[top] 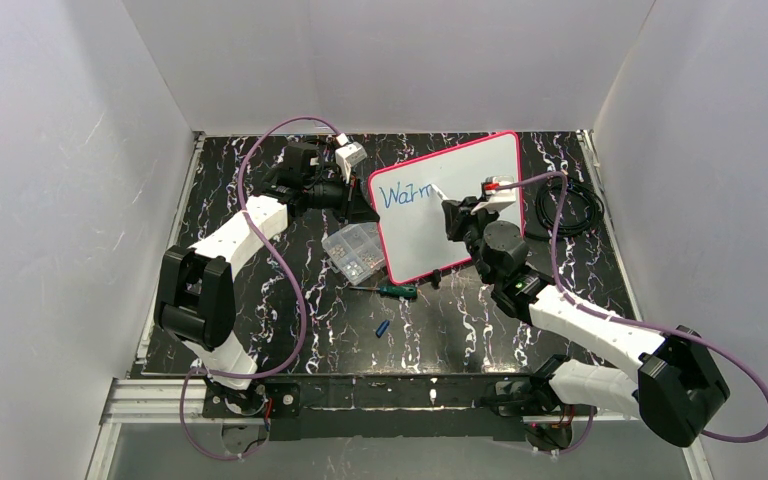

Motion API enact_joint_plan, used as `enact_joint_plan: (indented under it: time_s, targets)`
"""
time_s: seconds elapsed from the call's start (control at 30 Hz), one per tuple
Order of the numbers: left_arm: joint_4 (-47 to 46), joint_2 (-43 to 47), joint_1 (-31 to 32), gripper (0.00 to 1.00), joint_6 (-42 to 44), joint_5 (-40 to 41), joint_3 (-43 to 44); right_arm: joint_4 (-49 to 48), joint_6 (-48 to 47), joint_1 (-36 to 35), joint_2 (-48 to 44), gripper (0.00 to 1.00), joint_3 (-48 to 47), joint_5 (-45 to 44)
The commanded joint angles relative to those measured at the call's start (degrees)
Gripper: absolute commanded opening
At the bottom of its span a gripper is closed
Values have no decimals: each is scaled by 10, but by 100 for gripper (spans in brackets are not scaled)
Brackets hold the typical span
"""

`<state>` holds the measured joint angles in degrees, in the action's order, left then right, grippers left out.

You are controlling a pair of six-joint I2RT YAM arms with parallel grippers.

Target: Write a sentence on the whiteboard

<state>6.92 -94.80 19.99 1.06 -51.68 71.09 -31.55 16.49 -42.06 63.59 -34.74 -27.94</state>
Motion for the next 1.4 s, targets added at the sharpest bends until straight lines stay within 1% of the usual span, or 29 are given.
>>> enact_joint_plan:
  time_s: [0.0, 0.3, 0.7, 1.07, 1.37]
  targets:
    - [20, 34, 7, 0, 22, -21, 14, -18, -9, 2, -9, 1, -9, -43]
    - [20, 34, 7, 0, 22, -21, 15, 14, -7, 2, -6, 1, -5, -16]
    - [18, 34, 7, 0, 20, -22, 14, 45, 13, 2, -33, 1, 25, -12]
    - [18, 33, 7, 0, 19, -22, 14, 44, -4, 2, -60, 1, -3, -11]
    - [18, 36, 6, 0, 19, -22, 13, 14, -24, 6, -29, 1, -19, -14]
